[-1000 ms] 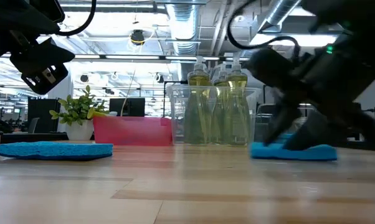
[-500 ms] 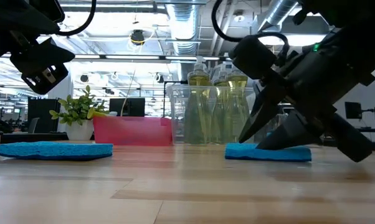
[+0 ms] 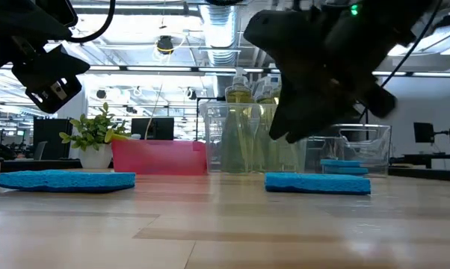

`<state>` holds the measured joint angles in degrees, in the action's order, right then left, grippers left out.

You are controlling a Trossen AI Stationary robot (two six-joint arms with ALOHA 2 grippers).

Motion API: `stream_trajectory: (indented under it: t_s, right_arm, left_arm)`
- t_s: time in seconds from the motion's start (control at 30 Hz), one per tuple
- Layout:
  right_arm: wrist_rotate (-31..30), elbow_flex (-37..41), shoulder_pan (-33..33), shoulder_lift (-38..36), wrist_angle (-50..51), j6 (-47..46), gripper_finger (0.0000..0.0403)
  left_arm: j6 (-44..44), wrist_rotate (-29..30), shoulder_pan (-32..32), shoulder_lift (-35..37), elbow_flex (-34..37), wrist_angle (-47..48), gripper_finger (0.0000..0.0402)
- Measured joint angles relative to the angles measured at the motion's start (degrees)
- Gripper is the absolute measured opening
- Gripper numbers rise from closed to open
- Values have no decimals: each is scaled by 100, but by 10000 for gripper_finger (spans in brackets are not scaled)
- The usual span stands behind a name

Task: Pick & Place Kitchen Sink Supplies
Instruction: Put the blue dishwashing sponge into the transparent bin

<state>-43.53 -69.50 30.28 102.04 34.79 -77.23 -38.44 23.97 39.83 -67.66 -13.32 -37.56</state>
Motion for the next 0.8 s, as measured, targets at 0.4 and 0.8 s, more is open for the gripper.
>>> stream_trajectory:
  t_s: [0.4, 0.8]
  right_arm:
    - [2657, -243, -617, -11, 201, 4127, 118]
    - [3646, -242, -1021, -390, 594, 5706, 118]
  left_arm:
    - [0, 0, 0, 0, 0, -1, 163]
    - [0, 0, -1, 0, 1, -2, 163]
